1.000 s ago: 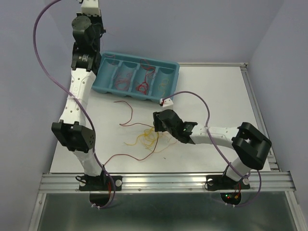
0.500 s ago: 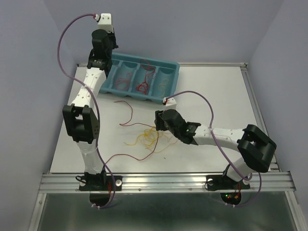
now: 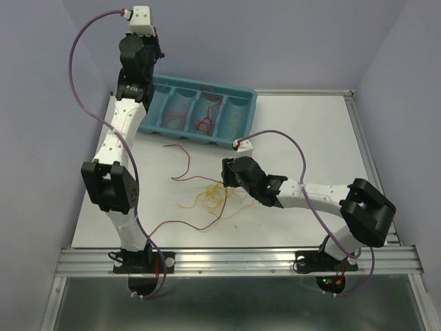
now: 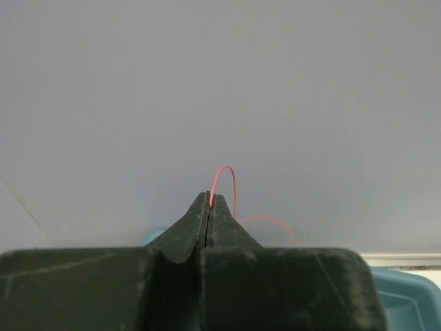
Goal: Untangle the cables
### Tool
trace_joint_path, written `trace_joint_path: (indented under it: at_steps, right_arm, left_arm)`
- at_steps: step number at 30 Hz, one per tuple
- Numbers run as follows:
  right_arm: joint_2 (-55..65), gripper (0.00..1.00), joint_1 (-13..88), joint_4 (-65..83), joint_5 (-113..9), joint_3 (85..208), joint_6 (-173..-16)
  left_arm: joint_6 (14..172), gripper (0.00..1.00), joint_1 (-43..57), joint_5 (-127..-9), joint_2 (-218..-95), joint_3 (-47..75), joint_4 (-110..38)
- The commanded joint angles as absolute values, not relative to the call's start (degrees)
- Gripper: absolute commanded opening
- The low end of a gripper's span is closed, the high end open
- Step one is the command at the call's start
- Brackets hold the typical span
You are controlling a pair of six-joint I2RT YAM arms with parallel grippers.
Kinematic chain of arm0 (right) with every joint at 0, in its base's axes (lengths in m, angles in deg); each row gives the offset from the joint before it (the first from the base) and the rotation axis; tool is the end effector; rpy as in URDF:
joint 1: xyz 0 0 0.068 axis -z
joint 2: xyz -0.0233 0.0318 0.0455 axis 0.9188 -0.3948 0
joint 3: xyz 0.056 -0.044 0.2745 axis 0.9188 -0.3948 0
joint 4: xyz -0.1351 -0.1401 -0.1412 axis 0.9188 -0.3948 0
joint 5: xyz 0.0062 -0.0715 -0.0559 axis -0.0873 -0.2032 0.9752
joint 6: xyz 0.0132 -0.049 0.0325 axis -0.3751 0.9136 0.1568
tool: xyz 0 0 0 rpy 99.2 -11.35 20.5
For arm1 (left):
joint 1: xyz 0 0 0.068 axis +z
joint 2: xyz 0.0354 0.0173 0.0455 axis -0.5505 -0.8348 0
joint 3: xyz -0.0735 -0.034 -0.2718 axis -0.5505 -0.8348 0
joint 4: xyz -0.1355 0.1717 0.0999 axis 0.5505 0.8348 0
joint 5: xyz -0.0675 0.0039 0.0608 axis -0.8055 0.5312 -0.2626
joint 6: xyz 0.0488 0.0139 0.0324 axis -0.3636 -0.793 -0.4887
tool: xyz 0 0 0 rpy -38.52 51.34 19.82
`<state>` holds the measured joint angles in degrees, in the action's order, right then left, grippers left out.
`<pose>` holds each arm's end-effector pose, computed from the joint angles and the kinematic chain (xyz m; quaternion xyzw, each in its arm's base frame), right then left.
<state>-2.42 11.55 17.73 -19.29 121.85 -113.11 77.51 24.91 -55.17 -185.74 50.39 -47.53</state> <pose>0.2011 0.2556 0.2421 -0.1096 0.8450 0.1694 0.4953 0.4165 -0.0588 0.4900 0.0312 0.5915 -0.0122 0.8056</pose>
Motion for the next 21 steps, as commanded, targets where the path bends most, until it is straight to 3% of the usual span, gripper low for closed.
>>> trace_joint_path:
  at_steps: [1,21]
  right_arm:
    - [-0.57,0.59,11.55,20.4,-17.78,120.6,-113.61]
    - [-0.22,0.59,11.55,20.57,-18.05,120.33,-113.7]
  left_arm:
    - [78.4,0.0,25.4,-57.37,-180.22,54.53,-52.36]
    - [80.6,0.0,25.32,-63.0,-178.28,54.1,-53.77]
